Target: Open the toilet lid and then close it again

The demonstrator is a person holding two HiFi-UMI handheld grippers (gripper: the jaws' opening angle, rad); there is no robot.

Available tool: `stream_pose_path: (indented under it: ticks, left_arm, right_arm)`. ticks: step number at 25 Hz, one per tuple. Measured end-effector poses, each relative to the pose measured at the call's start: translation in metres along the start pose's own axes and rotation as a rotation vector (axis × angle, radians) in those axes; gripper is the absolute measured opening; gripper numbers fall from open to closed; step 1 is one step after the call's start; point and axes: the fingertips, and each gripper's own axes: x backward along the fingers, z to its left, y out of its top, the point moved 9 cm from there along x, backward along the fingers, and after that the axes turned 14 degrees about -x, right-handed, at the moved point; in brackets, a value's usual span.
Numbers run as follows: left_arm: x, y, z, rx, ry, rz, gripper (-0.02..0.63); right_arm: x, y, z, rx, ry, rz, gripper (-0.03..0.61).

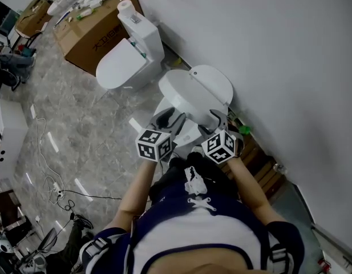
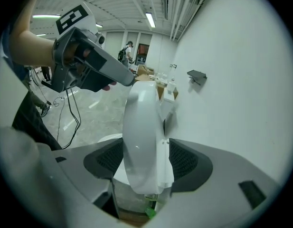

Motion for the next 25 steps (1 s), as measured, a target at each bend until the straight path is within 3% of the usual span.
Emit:
stream_pose_path:
  ticks: [6,11,17,25]
  left_arm:
    - [0.001,0.009,0.001,-0.080,0.016,-0.003,0.184]
    - [-0.004,0.013,0.000,-0.090,0.013,-0.016,0.184]
    - [-0.015,0.020,-0.009,-0.203,-0.003,-0.028,0.171]
    - [-0.025,0.037,-0.021,-0.213,-0.025,-0.106,0.098]
  right_arm:
    - [0.005,0.001,-0.011,-0.020,-0.017,-0.029,0.275]
    - [0.010,0.002,-0.021,-0.051,-0.045,-0.057,0.275]
    - [0.017,0.003,-0.038,-0.093,-0.088,-0.090,0.278]
    - [0.025,0.005,-0.057,-0.129,-0.110,-0.116,0.278]
